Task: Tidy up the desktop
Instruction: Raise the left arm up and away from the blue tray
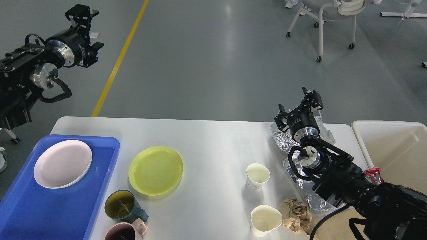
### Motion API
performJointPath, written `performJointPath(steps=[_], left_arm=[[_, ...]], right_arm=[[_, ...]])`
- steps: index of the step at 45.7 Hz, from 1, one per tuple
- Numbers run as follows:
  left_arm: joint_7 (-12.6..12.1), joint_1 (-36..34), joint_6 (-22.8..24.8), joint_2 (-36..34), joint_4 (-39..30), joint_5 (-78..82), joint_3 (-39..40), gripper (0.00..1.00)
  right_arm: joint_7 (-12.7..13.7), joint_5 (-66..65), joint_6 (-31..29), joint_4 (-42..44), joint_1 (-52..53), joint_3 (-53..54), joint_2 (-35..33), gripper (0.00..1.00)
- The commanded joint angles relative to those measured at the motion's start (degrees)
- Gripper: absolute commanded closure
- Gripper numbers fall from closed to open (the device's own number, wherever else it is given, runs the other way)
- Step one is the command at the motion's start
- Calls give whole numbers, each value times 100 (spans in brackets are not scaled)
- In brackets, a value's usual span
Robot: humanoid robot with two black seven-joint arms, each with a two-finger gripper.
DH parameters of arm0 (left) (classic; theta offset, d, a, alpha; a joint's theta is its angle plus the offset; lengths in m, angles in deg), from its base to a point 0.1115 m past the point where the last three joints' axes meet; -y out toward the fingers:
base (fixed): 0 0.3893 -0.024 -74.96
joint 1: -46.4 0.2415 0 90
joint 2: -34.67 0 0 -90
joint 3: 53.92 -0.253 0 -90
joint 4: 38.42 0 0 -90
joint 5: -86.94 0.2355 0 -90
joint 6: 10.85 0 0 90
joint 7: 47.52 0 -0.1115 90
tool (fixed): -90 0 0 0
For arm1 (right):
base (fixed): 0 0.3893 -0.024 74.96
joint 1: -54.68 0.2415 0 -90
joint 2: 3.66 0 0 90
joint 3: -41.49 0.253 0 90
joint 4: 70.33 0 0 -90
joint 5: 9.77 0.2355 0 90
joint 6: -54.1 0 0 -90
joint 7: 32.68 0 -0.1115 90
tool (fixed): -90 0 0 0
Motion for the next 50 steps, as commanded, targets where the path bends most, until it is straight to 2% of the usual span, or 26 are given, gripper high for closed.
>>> performJointPath(steps=[1, 10, 15, 20, 24, 31, 35, 40, 45, 50], left_arm=[[2, -763, 2, 197, 2, 38, -865, 0], [11, -1186, 221, 346, -7, 108, -1024, 0], [11, -1116, 669, 338, -42, 679, -1217, 0], [11, -1195, 1266, 320, -138, 935, -1901, 0], [11, -1475, 1802, 311, -620, 935, -2525, 0], [11, -2293, 2471, 294, -2272, 944, -4115, 0], [11, -2417, 2638, 346, -2871, 961, -4740, 0], [11, -2601, 2761, 294, -3171, 970, -5172, 0], [72, -3189, 2753, 267, -3399, 970, -5839, 0], [29, -3813, 2753, 259, -3829, 988, -6420, 0]], right_arm=[[0, -1, 0, 4, 0, 0, 0, 0], [0, -1, 0, 4, 0, 0, 0, 0], [0, -1, 0, 4, 0, 0, 0, 0], [0, -1, 0, -5, 9, 0, 0, 0], [0, -1, 0, -5, 9, 0, 0, 0], [0, -1, 0, -14, 9, 0, 0, 0], [0, -1, 0, -14, 9, 0, 0, 0], [0, -1, 0, -22, 9, 0, 0, 0], [0, -1, 0, -14, 9, 0, 0, 0], [0, -1, 0, -14, 9, 0, 0, 0]])
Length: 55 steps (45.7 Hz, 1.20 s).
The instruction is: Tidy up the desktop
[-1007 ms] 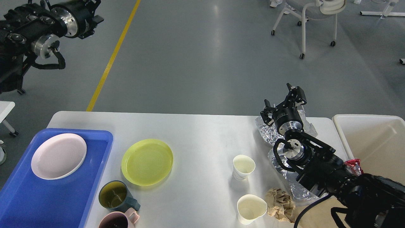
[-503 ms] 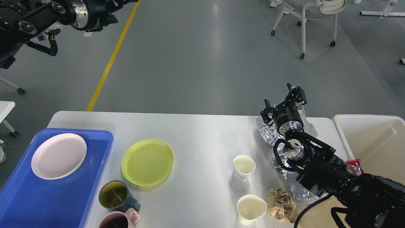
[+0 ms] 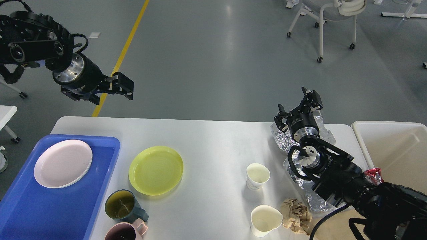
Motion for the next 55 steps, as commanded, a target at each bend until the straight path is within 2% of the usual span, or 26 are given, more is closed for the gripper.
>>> performJointPath(steps=[1, 8, 13, 18, 23, 30, 41, 55], left_arm=[[5, -704, 5, -5, -523, 14, -652, 0], [58, -1232, 31, -128, -1095, 14, -1074, 0], [31, -1382, 285, -137, -1482, 5, -1179, 0], [58, -1426, 882, -137, -1596, 5, -1241, 0], [40, -1435, 1699, -137, -1711, 5, -1250, 0], [5, -1417, 1699, -110, -1728, 5, -1268, 1], [84, -1461, 1699, -137, -1852, -22, -1391, 0], [-13, -1435, 1699, -75, -1852, -4, -1399, 1]], right_arm=[[0, 2, 0, 5, 0, 0, -3, 0], [0, 2, 0, 5, 0, 0, -3, 0], [0, 2, 0, 5, 0, 0, 6, 0], [0, 2, 0, -4, 0, 0, -3, 0], [0, 2, 0, 23, 0, 0, -3, 0], [0, 2, 0, 32, 0, 0, -3, 0], [0, 2, 0, 23, 0, 0, -3, 0], [0, 2, 0, 23, 0, 0, -3, 0]])
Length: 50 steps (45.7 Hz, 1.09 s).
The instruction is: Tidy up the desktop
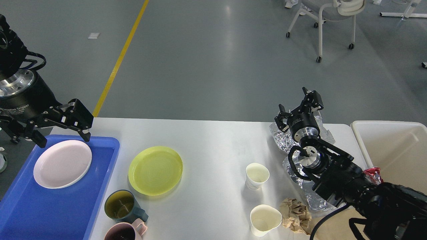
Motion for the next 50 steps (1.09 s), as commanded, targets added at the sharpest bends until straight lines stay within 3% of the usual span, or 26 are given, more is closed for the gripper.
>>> performJointPath(steps=[1, 13, 22, 35, 50], left_arm=[[-44, 65, -2, 43, -31, 16, -19, 1], [-70, 259, -2, 148, -444, 51, -89, 3], [-343, 338, -2, 148, -673, 51, -89, 4], [-343, 443, -2, 139, -787, 51, -89, 11], [-352, 654, -2, 139, -866, 51, -98, 12]], right_arm=[[0, 1, 0, 0, 0, 0, 0, 0], [0, 1, 0, 0, 0, 0, 0, 0], [0, 1, 0, 0, 0, 0, 0, 0], [0, 1, 0, 0, 0, 0, 0, 0], [0, 1, 0, 0, 0, 0, 0, 0]])
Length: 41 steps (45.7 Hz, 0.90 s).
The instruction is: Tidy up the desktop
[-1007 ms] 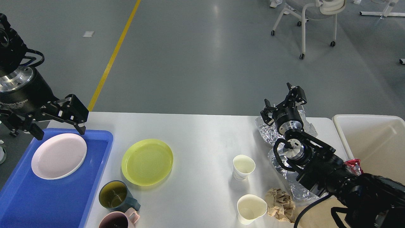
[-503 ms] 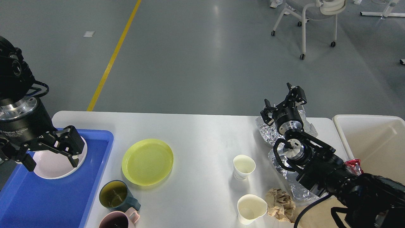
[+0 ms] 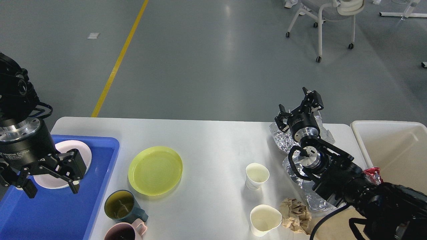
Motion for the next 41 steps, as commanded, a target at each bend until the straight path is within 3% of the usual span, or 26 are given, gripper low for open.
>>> performJointPath(steps=[1, 8, 16, 25, 41], left_arm=[[-1, 68, 0, 0, -6, 9, -1, 12], [-1, 393, 0, 26, -6, 0, 51, 13], [7, 832, -665, 255, -15, -52, 78, 14], [16, 1052, -1096, 264, -6, -79, 122, 21], [25, 1377, -1878, 272, -6, -264, 174, 22]], right_arm=[[0, -2, 0, -7, 0, 0, 0, 0], [0, -2, 0, 2, 0, 0, 0, 0], [0, -2, 0, -16, 0, 0, 9, 0], [0, -2, 0, -7, 0, 0, 0, 0], [0, -2, 0, -7, 0, 0, 0, 0]])
